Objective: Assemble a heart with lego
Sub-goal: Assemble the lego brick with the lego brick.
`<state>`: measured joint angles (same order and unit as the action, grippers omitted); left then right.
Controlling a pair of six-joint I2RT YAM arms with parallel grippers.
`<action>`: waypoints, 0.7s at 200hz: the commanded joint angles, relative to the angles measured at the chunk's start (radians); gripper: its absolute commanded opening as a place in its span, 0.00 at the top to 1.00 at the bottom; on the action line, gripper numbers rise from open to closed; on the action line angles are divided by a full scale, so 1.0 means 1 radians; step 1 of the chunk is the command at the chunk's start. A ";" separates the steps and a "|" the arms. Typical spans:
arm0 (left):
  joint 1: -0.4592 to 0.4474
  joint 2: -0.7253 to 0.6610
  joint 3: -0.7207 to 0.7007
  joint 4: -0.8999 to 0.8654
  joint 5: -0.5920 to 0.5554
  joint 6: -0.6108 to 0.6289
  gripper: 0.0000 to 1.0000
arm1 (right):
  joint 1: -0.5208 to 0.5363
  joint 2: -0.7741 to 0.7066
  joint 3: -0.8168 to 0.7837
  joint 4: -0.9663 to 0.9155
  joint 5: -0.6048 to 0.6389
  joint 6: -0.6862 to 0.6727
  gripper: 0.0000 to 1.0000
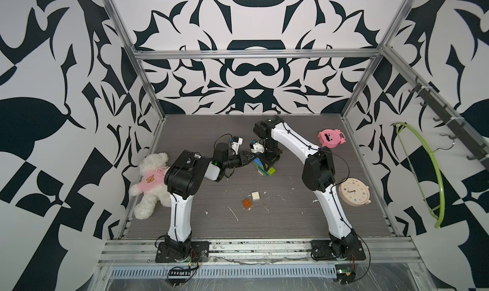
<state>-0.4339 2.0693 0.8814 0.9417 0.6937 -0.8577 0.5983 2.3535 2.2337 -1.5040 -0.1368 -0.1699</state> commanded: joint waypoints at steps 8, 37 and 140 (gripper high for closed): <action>-0.028 0.029 -0.047 -0.232 0.005 0.043 0.61 | 0.002 -0.064 -0.016 0.013 0.025 -0.001 0.68; -0.028 0.008 -0.047 -0.252 -0.003 0.051 0.60 | 0.002 -0.101 -0.050 0.043 0.021 0.001 0.61; -0.027 -0.063 -0.049 -0.292 -0.010 0.062 0.49 | -0.017 -0.198 -0.217 0.145 0.001 0.005 0.59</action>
<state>-0.4606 2.0331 0.8436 0.7208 0.6952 -0.8173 0.5884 2.2330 2.0357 -1.3876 -0.1303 -0.1677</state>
